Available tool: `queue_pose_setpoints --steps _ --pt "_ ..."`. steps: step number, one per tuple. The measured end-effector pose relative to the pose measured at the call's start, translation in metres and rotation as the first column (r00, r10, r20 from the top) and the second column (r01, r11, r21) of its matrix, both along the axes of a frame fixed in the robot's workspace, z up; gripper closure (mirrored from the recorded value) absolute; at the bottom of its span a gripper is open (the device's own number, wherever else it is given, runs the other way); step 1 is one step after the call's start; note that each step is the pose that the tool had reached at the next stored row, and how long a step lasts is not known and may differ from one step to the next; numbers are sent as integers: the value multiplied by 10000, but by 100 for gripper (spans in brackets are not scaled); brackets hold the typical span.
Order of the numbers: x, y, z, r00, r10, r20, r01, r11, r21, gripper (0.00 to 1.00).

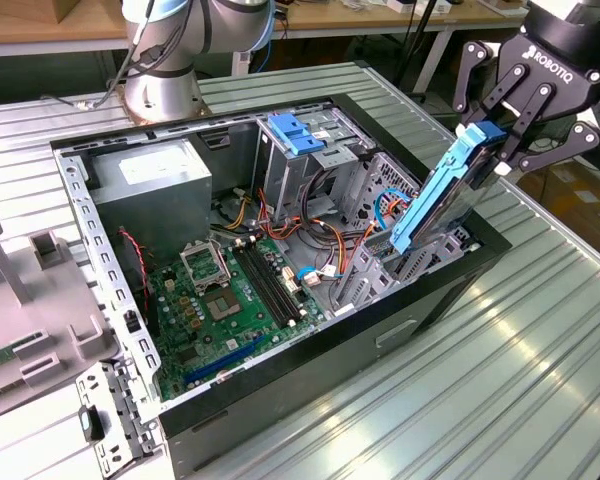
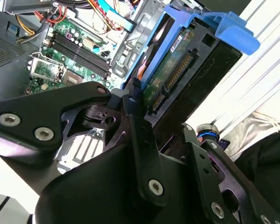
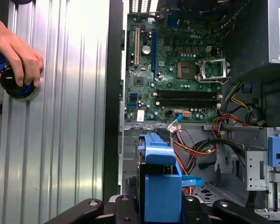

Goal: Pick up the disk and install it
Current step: 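Insert the disk into the insertion slot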

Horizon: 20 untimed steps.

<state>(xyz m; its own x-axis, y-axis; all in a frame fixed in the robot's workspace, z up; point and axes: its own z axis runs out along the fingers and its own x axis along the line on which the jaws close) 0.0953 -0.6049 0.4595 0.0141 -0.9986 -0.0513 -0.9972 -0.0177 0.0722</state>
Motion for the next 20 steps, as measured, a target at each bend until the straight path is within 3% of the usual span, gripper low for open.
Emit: queue_pose_setpoints --steps 20 --pt "-57 52 -86 10000 -35 0 35 10000 15 64"
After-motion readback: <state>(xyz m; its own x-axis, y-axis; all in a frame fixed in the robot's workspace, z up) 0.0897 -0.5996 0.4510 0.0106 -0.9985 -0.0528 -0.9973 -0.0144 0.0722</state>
